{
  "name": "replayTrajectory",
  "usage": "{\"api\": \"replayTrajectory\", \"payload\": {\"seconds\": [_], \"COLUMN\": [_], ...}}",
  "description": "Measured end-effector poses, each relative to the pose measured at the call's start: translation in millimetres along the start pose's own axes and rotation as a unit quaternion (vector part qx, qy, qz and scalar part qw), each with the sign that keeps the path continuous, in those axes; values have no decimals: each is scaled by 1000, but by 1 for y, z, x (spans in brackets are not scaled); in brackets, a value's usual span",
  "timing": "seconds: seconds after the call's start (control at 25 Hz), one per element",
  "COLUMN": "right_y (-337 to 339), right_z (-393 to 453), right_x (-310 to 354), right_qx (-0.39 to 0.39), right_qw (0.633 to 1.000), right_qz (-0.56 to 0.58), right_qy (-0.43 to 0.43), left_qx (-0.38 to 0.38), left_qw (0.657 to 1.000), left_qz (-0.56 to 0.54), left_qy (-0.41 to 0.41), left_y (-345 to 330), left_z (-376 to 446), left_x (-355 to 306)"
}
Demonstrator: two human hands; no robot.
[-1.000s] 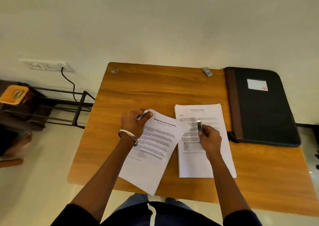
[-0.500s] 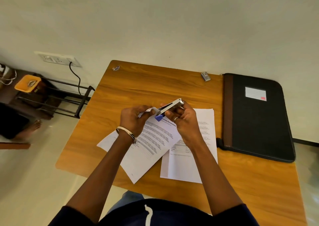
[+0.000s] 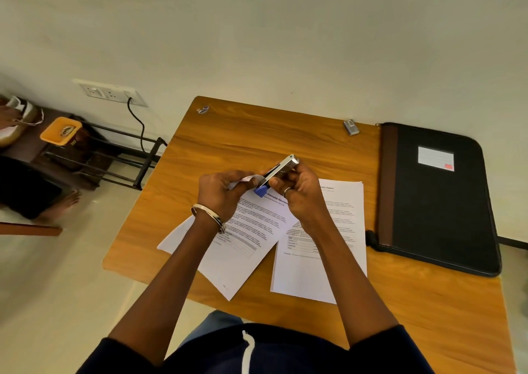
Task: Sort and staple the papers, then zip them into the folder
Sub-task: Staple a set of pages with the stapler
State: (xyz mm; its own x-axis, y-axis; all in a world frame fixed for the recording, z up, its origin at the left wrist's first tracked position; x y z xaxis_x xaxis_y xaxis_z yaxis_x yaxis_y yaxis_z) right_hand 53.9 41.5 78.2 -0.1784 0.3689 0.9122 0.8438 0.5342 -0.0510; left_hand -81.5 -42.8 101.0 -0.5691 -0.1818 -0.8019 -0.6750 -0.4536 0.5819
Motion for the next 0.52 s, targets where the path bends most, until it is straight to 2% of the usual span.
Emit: {"api": "replayTrajectory", "payload": {"seconds": [0.12, 0.2, 0.32, 0.52], "right_y": [-10, -19, -31, -62], "right_z": [1, 2, 4, 8], "right_x": [2, 3, 6, 2], "right_qx": [-9, -22, -29, -74], "right_qw": [1000, 1000, 999, 996], "right_qz": [10, 17, 28, 53], "right_qy": [4, 11, 8, 10], "left_qx": [-1, 27, 55, 56], "left_qw": [1000, 999, 998, 997], "left_qz": [-26, -31, 25, 29], "left_qy": [-7, -5, 8, -44], "left_y": [10, 17, 24, 46], "left_z": [2, 4, 5, 12], "left_x": [4, 7, 10, 19]}}
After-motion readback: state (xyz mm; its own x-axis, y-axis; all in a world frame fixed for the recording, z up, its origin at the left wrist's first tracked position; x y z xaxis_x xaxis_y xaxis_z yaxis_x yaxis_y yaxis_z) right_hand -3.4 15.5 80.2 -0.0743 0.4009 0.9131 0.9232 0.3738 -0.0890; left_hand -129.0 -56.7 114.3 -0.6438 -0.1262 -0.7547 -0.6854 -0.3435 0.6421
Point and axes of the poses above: each hand's wrist, its own z-axis towards the middle knuckle, its own y-axis out of the back of the hand, x = y × z, the point moved 2 cm from there along z, towards the middle knuckle, and after that the axes turned 12 degrees about -y, right-handed, at the moved point
